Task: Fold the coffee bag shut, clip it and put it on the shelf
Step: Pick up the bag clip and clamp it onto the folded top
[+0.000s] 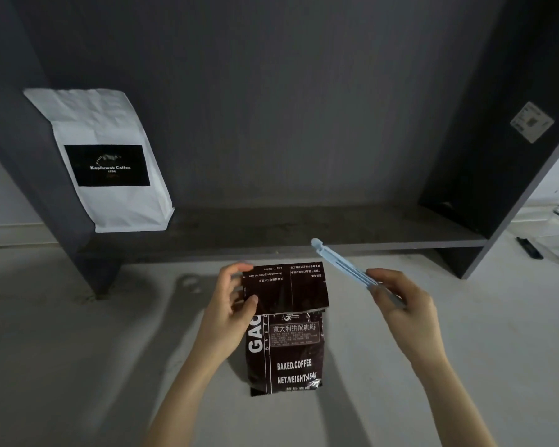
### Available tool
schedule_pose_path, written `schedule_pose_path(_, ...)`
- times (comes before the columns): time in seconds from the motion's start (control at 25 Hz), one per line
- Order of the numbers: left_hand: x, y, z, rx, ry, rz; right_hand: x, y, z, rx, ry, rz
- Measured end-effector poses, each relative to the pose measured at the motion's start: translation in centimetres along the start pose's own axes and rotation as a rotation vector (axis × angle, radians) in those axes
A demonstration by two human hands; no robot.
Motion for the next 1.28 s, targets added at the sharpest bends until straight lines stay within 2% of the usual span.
schedule_pose_path(0.12,-0.2,0.0,-0.2,-0.033,-0.086,-0.002,-1.8,0.4,0.4,-0.071,-0.054,-0.097)
schedule_pose_path(0.32,0.5,0.4,-0.3,-0.005,-0.053,-0.011,-3.0,1.4,2.0,-0.175,0.002,-0.253)
schedule_pose_path(0.6,0.2,0.2,-0.1,0.069,-0.086,-0.029,-2.7,1.9,3.1,-0.148,0.120,-0.447)
schedule_pose_path(0.96,0.5,0.8,0.2,0.123,0.069,-0.151,-2.2,1.9,3.2,-0.167,0.157,-0.437)
schedule_pose_path(1.12,-0.1,0.9,0.2,0.162,0.211,-0.250,-2.1,2.1,3.7,-0.152,0.114,-0.392)
schedule_pose_path(1.28,-0.1,1.0,0.1,0.172,0.245,-0.288,-1.8,2.5,4.3,-0.128,0.067,-0.365)
Point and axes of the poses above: each hand's wrist, its own y-axis away from the middle knuckle, its own z-axis out of the palm, x = y × z, the point moved 1 cm from there along -y, towards the middle knuckle, and after that the axes turned 9 degrees about y, right-handed, at the moved point
